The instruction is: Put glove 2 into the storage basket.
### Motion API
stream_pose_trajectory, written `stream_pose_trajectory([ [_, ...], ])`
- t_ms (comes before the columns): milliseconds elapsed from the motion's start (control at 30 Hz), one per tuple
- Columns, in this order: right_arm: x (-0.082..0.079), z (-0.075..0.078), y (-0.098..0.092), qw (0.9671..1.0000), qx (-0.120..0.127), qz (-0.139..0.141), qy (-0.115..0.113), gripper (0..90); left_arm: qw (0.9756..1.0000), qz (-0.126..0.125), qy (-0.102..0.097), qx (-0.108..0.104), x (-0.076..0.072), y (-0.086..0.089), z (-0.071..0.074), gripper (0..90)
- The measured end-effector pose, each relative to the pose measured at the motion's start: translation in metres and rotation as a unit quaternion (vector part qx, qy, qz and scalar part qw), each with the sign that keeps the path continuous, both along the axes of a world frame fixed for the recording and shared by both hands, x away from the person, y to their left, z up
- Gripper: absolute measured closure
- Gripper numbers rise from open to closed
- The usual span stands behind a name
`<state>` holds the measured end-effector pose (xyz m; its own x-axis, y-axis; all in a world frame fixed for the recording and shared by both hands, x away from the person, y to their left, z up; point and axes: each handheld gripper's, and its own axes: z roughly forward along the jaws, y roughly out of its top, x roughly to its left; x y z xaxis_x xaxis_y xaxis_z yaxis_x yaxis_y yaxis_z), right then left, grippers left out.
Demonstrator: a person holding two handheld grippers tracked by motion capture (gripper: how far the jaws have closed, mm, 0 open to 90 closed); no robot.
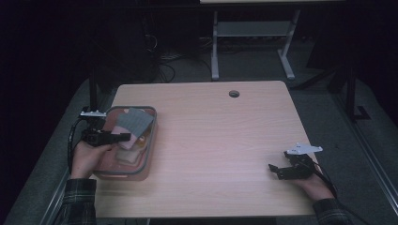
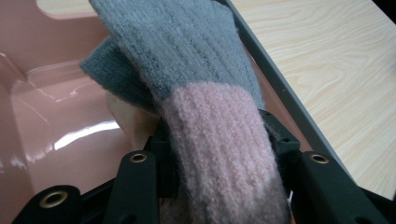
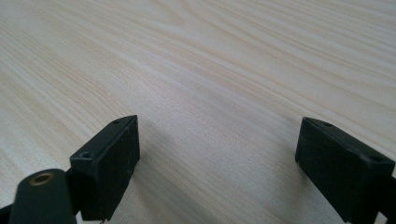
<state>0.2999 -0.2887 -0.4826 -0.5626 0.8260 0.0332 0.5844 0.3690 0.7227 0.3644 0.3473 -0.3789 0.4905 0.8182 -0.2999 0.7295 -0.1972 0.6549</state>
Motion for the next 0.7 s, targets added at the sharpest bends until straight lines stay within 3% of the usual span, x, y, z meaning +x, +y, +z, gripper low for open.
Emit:
stream_pose_trajectory([
  [267, 0.0, 0.0, 0.0, 1.0, 0.0, 0.0, 0.0, 13.3, 0.9998, -0.006, 0.012, -0.012, 0.001, -0.003, -0.003, 56.2],
  [467, 0.0, 0.0, 0.0, 1.0, 0.0, 0.0, -0.001, 13.3, 0.9991, -0.017, 0.037, 0.011, 0.005, -0.01, -0.015, 55.2],
  [700, 0.0, 0.0, 0.0, 1.0, 0.0, 0.0, 0.0, 13.3, 0.9979, -0.02, 0.05, 0.037, 0.008, -0.013, -0.02, 50.5],
])
